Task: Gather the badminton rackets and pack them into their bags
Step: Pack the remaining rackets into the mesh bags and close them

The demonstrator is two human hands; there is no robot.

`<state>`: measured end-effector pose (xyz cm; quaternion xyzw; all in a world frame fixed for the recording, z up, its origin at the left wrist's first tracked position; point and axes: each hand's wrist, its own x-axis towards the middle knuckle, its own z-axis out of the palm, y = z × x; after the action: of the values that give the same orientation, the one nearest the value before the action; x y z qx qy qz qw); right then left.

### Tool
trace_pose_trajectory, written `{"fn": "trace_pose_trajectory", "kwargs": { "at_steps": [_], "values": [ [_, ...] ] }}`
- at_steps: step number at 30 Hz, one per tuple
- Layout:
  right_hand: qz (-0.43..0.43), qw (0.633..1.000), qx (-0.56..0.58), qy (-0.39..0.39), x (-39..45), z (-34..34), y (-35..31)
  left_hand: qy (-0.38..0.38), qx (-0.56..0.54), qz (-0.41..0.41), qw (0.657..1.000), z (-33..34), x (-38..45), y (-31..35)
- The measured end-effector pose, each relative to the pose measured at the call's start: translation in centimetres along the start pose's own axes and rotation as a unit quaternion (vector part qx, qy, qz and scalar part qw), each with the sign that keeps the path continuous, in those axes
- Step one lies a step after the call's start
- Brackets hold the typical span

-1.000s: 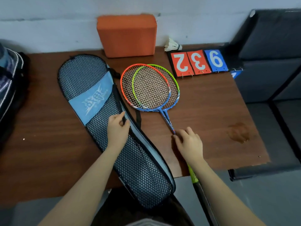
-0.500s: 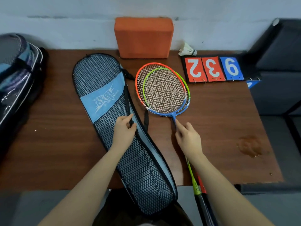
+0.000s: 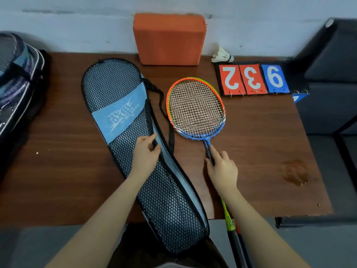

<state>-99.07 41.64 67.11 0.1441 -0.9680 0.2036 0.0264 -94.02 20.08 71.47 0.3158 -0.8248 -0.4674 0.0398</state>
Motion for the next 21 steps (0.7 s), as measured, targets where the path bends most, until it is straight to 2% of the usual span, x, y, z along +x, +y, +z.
{"fn": "trace_pose_trajectory", "kwargs": {
  "at_steps": [3,6,11,16,21],
  "values": [
    [0.053,0.995,0.073,-0.047,0.4,0.0,-0.7,-0.001,-0.008,-0.007,1.0,-0.5,-0.1,-0.1],
    [0.068,0.982,0.167,-0.059,0.7,-0.5,-0.7,0.005,-0.02,-0.01,1.0,-1.3,-0.2,-0.2],
    [0.12,0.921,0.355,-0.106,0.7,-1.6,-1.5,0.006,-0.042,-0.008,0.999,-2.1,-0.4,0.0],
    [0.128,0.882,0.42,-0.173,0.2,-2.3,-2.6,0.016,-0.045,-0.001,0.999,-2.9,-0.5,0.0],
    [0.15,0.855,0.469,-0.162,-0.7,-2.5,-3.6,0.031,-0.066,0.001,0.997,-3.0,-0.2,0.1]
  ]
}}
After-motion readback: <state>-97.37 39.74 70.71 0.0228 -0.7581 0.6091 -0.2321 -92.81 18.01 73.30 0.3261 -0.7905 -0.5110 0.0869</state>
